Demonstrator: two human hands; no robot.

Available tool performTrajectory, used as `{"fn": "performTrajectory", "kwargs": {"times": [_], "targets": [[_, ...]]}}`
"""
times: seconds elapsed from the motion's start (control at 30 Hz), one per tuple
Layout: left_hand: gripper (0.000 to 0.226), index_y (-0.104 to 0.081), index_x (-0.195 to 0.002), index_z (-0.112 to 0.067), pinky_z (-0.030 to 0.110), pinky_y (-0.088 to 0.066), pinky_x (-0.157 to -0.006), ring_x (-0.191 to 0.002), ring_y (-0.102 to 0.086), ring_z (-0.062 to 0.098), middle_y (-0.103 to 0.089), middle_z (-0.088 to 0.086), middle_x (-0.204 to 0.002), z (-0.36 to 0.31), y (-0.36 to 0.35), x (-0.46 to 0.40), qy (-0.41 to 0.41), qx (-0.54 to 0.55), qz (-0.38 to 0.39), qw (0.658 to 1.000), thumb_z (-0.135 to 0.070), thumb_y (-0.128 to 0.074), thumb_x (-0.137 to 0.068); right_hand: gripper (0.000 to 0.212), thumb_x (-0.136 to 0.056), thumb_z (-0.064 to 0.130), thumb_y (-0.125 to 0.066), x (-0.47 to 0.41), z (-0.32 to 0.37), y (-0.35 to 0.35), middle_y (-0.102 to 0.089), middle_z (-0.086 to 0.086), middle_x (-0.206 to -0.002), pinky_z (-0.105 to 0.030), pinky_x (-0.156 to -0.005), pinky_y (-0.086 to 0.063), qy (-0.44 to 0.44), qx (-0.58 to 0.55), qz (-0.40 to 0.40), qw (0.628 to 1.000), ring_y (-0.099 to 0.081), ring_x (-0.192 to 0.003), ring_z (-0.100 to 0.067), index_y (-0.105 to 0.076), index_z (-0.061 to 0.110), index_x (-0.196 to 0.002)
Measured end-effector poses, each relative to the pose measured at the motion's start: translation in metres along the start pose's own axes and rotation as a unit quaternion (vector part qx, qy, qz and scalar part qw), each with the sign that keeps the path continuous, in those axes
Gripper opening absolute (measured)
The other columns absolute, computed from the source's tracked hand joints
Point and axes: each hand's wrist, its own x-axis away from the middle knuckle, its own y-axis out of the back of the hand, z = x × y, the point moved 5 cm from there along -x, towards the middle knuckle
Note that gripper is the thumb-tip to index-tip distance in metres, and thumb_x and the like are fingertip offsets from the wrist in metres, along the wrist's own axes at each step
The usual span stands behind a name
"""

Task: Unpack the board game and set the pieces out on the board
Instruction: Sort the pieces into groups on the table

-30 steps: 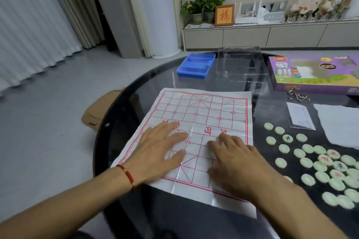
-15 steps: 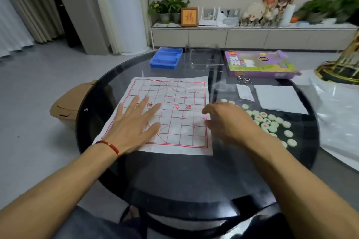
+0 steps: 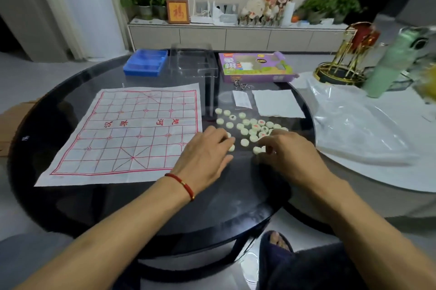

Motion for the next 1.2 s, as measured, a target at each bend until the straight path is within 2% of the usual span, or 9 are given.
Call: {"fn": "performTrajectory", "kwargs": {"times": [0.17,0.3,0.5,0.57,0.63,0.7,0.93,1.1,1.2], "targets": [[0.01,-0.075,-0.097,-0.016,0.042,-0.05,-0.07,-0.089,-0.056,0.024,-0.065,-0.001,-0.095,0.005,-0.01,-0.007,-0.013,0.01,0.0,1.0,-0.021,-0.071,-0.089,0.025,-0.098,0.038,-0.054,-0.002,0.004,-0.017,-0.049,0.005,-0.091,-0.039,-0.063,-0.051,0.024,0.038,-0.025,0.999,-0.053,-0.096,-0.02,-0.064,0.02,-0.083],[0.003,-0.074,-0.089,-0.016,0.045,-0.05,-0.071,-0.083,-0.056,0.025,-0.066,-0.001,-0.084,0.002,-0.007,0.0,-0.012,0.053,0.015,0.998,-0.017,-0.075,-0.087,0.018,-0.097,0.035,-0.056,0.002,0.011,-0.021,-0.051,0.007,-0.094,-0.041,-0.066,-0.052,0.047,-0.016,-0.03,0.998,-0.048,-0.098,-0.016,-0.067,0.024,-0.088],[0.011,-0.067,-0.091,-0.014,0.043,-0.049,-0.069,-0.081,-0.053,0.025,-0.063,0.003,-0.083,-0.019,-0.009,0.006,-0.05,0.029,0.029,0.998,-0.004,-0.072,-0.087,0.013,-0.096,0.026,-0.058,0.016,0.017,-0.025,-0.067,0.001,-0.091,-0.043,-0.07,-0.054,0.069,-0.054,-0.013,0.996,-0.061,-0.087,-0.025,-0.071,0.023,-0.094],[0.014,-0.068,-0.095,-0.013,0.041,-0.05,-0.07,-0.08,-0.054,0.025,-0.065,0.004,-0.081,-0.016,-0.008,0.002,-0.021,0.047,0.013,0.999,-0.002,-0.07,-0.087,0.014,-0.095,0.023,-0.062,0.013,0.008,-0.022,-0.073,0.004,-0.087,-0.032,-0.073,-0.054,0.022,-0.123,-0.015,0.992,-0.066,-0.083,-0.017,-0.076,0.023,-0.094],[0.01,-0.071,-0.098,-0.013,0.036,-0.048,-0.074,-0.082,-0.054,0.024,-0.068,0.004,-0.083,-0.011,-0.006,0.0,0.023,0.09,0.015,0.996,-0.008,-0.065,-0.092,0.012,-0.093,0.022,-0.067,0.01,-0.004,-0.021,-0.071,0.01,-0.078,-0.01,-0.065,-0.046,-0.035,-0.181,-0.002,0.983,-0.064,-0.074,-0.003,-0.079,0.025,-0.093],[0.011,-0.072,-0.099,-0.014,0.03,-0.043,-0.077,-0.084,-0.052,0.021,-0.068,0.002,-0.087,-0.01,-0.006,0.0,0.043,0.118,0.023,0.992,-0.012,-0.062,-0.095,0.01,-0.091,0.022,-0.07,0.008,-0.009,-0.022,-0.065,0.015,-0.071,-0.005,-0.06,-0.042,-0.052,-0.189,0.004,0.981,-0.059,-0.067,0.005,-0.079,0.026,-0.091],[0.009,-0.071,-0.096,-0.015,0.023,-0.034,-0.076,-0.084,-0.047,0.019,-0.064,0.002,-0.085,-0.014,-0.009,0.003,0.053,0.113,0.018,0.992,-0.011,-0.062,-0.093,0.016,-0.094,0.017,-0.06,0.012,0.008,-0.021,-0.071,-0.001,-0.086,-0.035,-0.069,-0.047,0.006,-0.106,-0.008,0.994,-0.062,-0.084,-0.022,-0.075,0.014,-0.095],[0.021,-0.069,-0.109,-0.014,0.025,-0.037,-0.081,-0.089,-0.046,0.019,-0.06,0.001,-0.093,-0.019,0.001,0.016,0.038,0.109,0.021,0.993,-0.024,-0.06,-0.094,0.018,-0.097,0.029,-0.063,0.027,0.01,-0.022,-0.059,0.001,-0.095,-0.036,-0.074,-0.048,0.054,-0.111,-0.02,0.992,-0.058,-0.086,-0.022,-0.068,0.018,-0.111],[0.013,-0.071,-0.102,-0.017,0.032,-0.044,-0.079,-0.088,-0.048,0.019,-0.059,-0.002,-0.091,-0.026,0.001,0.02,0.017,0.103,0.044,0.994,-0.022,-0.067,-0.09,0.016,-0.098,0.028,-0.062,0.031,0.009,-0.026,-0.055,0.0,-0.096,-0.037,-0.072,-0.046,0.063,-0.092,-0.011,0.994,-0.057,-0.087,-0.025,-0.067,0.019,-0.109]]}}
